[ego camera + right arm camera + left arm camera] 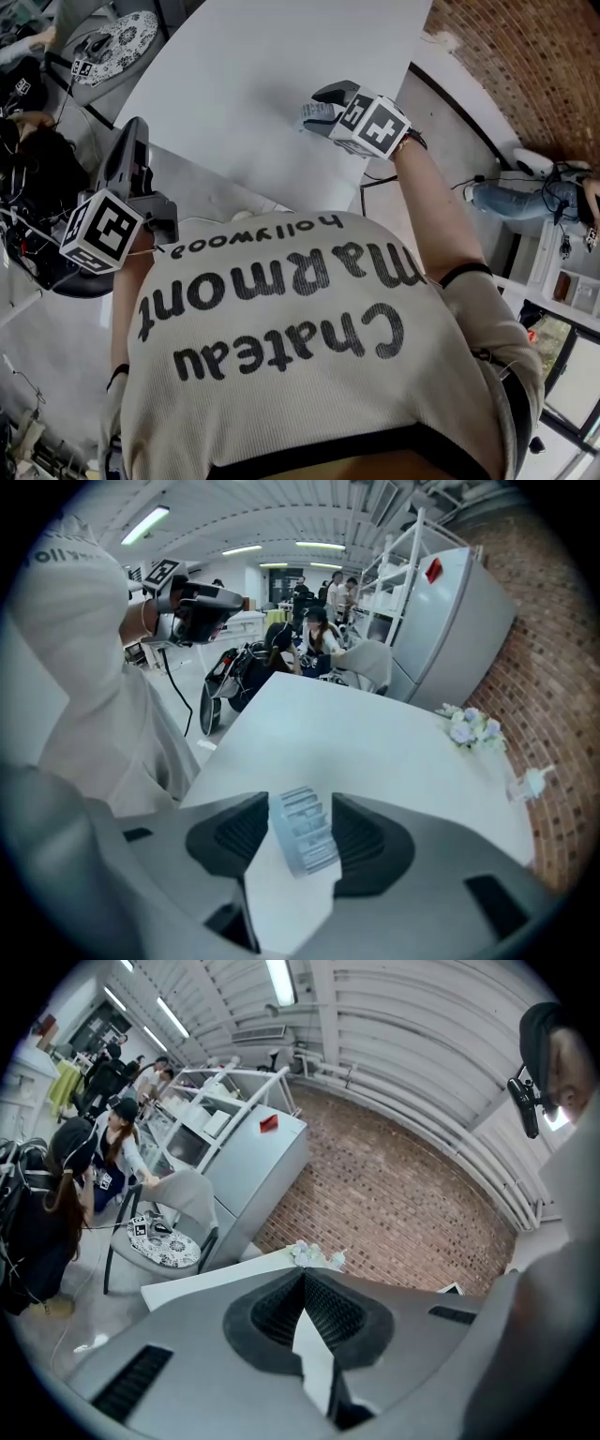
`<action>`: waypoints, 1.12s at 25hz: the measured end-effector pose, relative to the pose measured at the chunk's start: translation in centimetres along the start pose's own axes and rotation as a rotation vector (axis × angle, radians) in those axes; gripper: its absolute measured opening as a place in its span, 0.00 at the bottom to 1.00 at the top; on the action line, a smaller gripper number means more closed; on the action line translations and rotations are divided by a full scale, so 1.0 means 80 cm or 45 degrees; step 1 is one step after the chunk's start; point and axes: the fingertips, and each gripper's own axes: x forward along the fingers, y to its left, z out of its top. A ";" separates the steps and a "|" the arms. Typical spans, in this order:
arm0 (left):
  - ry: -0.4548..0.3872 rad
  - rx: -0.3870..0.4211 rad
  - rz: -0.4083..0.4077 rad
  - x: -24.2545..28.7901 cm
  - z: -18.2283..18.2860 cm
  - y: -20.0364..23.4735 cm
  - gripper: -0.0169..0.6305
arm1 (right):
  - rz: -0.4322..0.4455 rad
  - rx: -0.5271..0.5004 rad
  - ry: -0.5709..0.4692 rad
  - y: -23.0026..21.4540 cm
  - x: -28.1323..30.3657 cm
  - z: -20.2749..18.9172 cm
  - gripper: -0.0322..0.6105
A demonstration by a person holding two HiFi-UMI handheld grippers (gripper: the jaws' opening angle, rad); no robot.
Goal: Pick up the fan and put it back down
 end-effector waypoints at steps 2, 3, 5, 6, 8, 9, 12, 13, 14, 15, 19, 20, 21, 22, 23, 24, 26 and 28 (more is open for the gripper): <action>0.010 -0.007 -0.005 0.002 -0.003 -0.001 0.03 | -0.022 0.037 -0.003 -0.003 -0.002 -0.001 0.38; 0.013 -0.010 -0.008 0.002 -0.003 -0.001 0.03 | -0.037 0.059 -0.007 -0.004 -0.003 -0.001 0.38; 0.018 -0.014 -0.016 0.004 -0.005 -0.003 0.03 | -0.071 0.105 -0.023 -0.007 -0.005 -0.001 0.38; 0.021 -0.015 -0.021 0.005 -0.007 -0.004 0.03 | -0.090 0.129 -0.033 -0.009 -0.005 -0.001 0.37; 0.027 -0.015 -0.030 0.004 -0.011 -0.004 0.03 | -0.126 0.179 -0.053 -0.011 -0.006 -0.003 0.36; 0.029 -0.014 -0.034 0.004 -0.013 -0.004 0.03 | -0.141 0.199 -0.061 -0.012 -0.006 -0.004 0.36; 0.031 -0.011 -0.041 0.001 -0.016 -0.004 0.03 | -0.172 0.237 -0.071 -0.013 -0.008 -0.006 0.35; 0.033 -0.011 -0.042 0.000 -0.017 -0.004 0.03 | -0.179 0.248 -0.071 -0.013 -0.008 -0.007 0.35; 0.034 -0.012 -0.044 -0.002 -0.017 -0.004 0.03 | -0.187 0.259 -0.069 -0.012 -0.009 -0.008 0.35; 0.034 -0.012 -0.047 -0.003 -0.018 -0.005 0.03 | -0.195 0.272 -0.067 -0.011 -0.010 -0.009 0.35; 0.028 -0.005 -0.057 -0.008 -0.014 -0.010 0.03 | -0.206 0.322 -0.074 -0.004 -0.015 -0.011 0.34; 0.030 -0.006 -0.063 -0.008 -0.014 -0.011 0.03 | -0.207 0.329 -0.074 -0.002 -0.016 -0.011 0.34; 0.032 -0.007 -0.069 -0.008 -0.015 -0.012 0.03 | -0.209 0.332 -0.071 0.000 -0.016 -0.012 0.34; 0.035 -0.007 -0.075 -0.008 -0.016 -0.013 0.03 | -0.212 0.335 -0.069 0.002 -0.017 -0.013 0.34; 0.038 -0.007 -0.081 -0.007 -0.017 -0.014 0.03 | -0.218 0.338 -0.067 0.003 -0.018 -0.015 0.34; 0.042 -0.008 -0.086 -0.007 -0.018 -0.016 0.03 | -0.225 0.345 -0.067 0.003 -0.019 -0.016 0.34; 0.052 -0.008 -0.096 -0.006 -0.021 -0.019 0.03 | -0.237 0.374 -0.075 0.004 -0.023 -0.017 0.34; 0.054 0.003 -0.101 -0.007 -0.020 -0.021 0.03 | -0.249 0.425 -0.091 0.005 -0.027 -0.016 0.33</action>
